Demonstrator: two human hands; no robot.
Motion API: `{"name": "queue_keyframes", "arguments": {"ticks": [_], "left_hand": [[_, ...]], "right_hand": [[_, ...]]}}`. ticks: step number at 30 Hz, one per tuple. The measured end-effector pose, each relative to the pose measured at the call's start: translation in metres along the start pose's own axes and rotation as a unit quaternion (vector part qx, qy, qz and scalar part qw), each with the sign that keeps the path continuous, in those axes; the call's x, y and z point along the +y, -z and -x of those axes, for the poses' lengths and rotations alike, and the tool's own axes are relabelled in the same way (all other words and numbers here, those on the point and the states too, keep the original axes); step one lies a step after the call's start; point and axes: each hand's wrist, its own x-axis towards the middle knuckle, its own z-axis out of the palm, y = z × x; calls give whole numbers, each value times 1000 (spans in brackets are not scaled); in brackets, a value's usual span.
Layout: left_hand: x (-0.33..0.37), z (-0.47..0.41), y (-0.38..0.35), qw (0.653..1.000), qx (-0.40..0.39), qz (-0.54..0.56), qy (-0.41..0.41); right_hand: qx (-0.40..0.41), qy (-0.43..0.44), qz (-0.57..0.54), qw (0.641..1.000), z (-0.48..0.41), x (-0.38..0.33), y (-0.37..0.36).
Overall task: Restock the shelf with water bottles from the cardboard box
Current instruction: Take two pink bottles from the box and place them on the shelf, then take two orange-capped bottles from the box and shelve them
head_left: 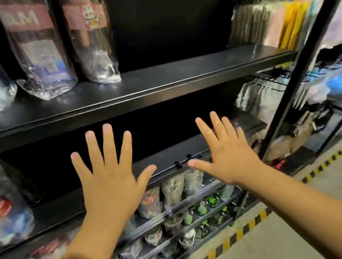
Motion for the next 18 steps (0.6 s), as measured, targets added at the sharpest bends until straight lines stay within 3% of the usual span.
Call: {"name": "queue_keyframes", "arguments": {"ticks": [5,10,18], "left_hand": [[58,43,-49,990,-111,34,-85],[140,83,-63,965,-173,76,-184],[290,150,-52,916,-232,100,-311]], "right_hand": [[-84,-68,16,994,78,44,-45],[-170,-158,9,973,167,86,-78],[-214,-329,-32,919,355,167,-116]]}}
